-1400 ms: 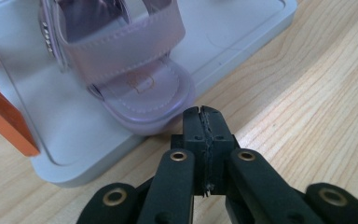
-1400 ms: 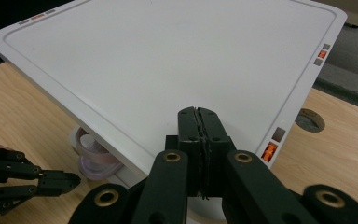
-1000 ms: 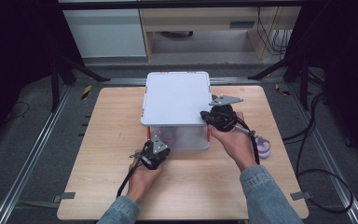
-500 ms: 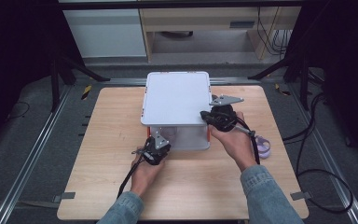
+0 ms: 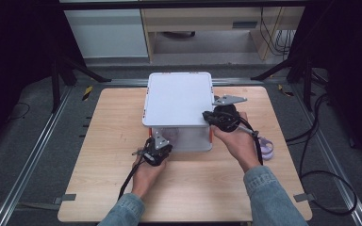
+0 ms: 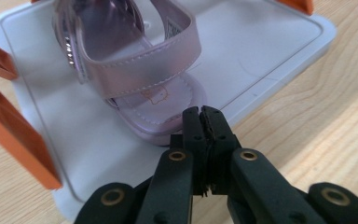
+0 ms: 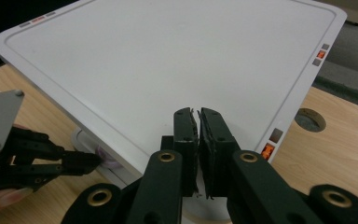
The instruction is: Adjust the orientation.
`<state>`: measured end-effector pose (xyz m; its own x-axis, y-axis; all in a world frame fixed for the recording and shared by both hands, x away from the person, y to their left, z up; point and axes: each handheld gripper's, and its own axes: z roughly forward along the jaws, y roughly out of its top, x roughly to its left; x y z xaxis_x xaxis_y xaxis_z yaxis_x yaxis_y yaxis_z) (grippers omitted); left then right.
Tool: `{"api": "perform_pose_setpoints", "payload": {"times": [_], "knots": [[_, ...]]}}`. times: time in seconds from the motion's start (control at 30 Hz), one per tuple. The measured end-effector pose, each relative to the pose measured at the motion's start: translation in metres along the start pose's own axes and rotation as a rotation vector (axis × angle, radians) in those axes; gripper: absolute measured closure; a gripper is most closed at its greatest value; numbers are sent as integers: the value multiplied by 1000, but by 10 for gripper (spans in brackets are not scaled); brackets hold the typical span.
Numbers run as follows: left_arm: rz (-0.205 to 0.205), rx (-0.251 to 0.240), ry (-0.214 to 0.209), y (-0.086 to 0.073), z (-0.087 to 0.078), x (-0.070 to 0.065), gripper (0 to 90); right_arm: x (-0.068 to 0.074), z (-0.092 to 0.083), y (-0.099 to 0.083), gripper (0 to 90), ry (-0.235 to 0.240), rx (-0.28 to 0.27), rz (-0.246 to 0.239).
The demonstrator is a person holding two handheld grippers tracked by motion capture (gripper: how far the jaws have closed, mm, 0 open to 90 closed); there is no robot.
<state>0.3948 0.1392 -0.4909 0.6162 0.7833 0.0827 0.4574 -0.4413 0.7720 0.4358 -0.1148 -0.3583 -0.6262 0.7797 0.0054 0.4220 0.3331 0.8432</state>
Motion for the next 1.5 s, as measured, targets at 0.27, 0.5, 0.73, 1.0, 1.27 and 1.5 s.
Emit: {"api": "perform_pose_setpoints", "payload": {"times": [0.27,0.5,0.73,1.0,1.27,1.5], "knots": [[-23,5,-34,-8,-22,2,868,-4,-17,0,849,0,-39,15],[-42,-17,-11,-23,-45,14,748,-16,-56,-11,789,-26,-92,31],[-80,-33,21,-36,-61,29,378,-34,-77,-36,686,-57,-89,52],[-107,-4,29,-49,-70,44,239,-49,-77,-63,541,-85,-43,65],[-114,16,12,-62,-78,60,146,-61,-70,-91,356,-114,18,83],[-122,-15,39,-70,-83,67,110,-72,-67,-115,341,-106,79,74]]}}
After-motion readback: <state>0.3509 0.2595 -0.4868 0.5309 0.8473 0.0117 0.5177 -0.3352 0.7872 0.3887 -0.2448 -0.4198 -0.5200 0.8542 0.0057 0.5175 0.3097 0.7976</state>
